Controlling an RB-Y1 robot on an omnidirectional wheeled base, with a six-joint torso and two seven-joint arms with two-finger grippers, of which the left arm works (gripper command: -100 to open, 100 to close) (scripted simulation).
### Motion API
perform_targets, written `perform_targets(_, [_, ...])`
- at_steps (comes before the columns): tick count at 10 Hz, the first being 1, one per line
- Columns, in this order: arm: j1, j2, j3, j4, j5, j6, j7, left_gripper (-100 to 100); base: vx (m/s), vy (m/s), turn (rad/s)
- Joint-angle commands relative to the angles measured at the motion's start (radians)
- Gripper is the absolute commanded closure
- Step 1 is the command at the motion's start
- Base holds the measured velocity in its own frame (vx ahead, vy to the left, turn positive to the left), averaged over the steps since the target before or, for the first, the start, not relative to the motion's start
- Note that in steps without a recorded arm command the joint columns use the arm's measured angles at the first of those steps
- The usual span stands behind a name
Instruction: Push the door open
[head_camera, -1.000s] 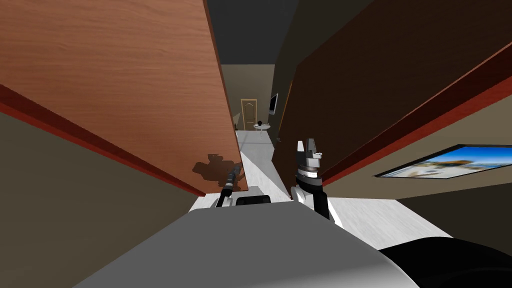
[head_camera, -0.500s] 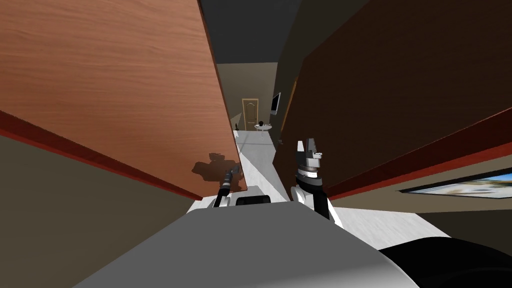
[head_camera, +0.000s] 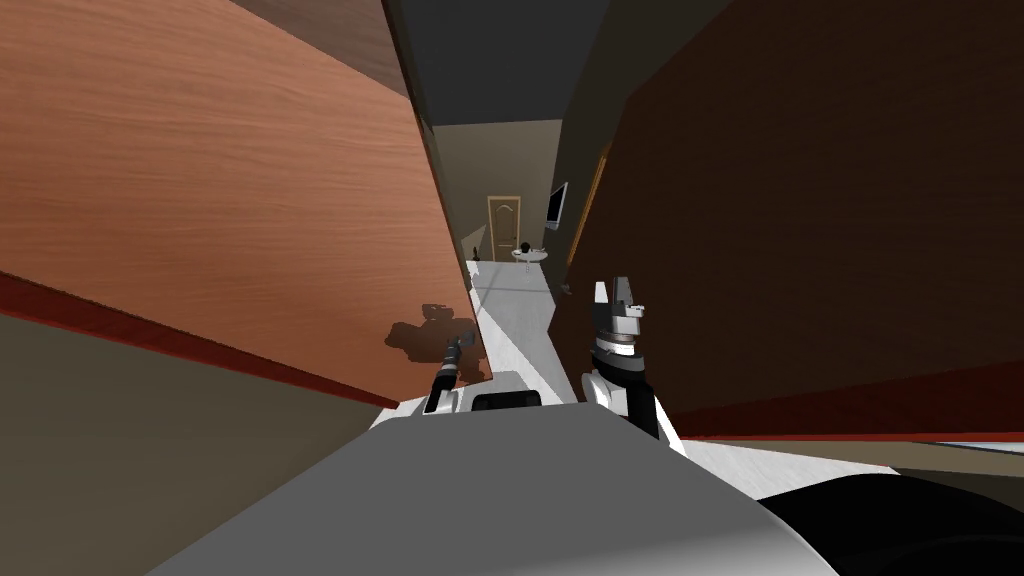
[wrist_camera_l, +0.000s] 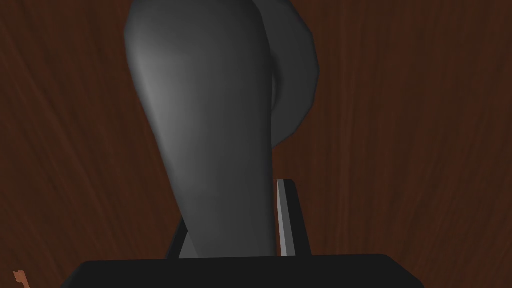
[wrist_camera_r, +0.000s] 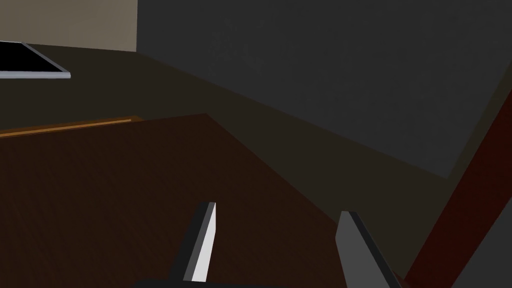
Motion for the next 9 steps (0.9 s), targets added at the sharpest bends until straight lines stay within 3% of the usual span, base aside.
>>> perform_targets(1, [0.005,0.01,0.031,-0.022,0.012,0.008,-0.007,100,0.147,-0.088,0.038])
perform_targets(5, [-0.004,-0.002,0.076,-0.012,0.032,0.007,-0.021,100,0.166,-0.081,0.078])
perform_targets(9, [-0.013,-0.027,0.124,-0.001,0.053,0.006,-0.035,100,0.193,-0.072,0.077])
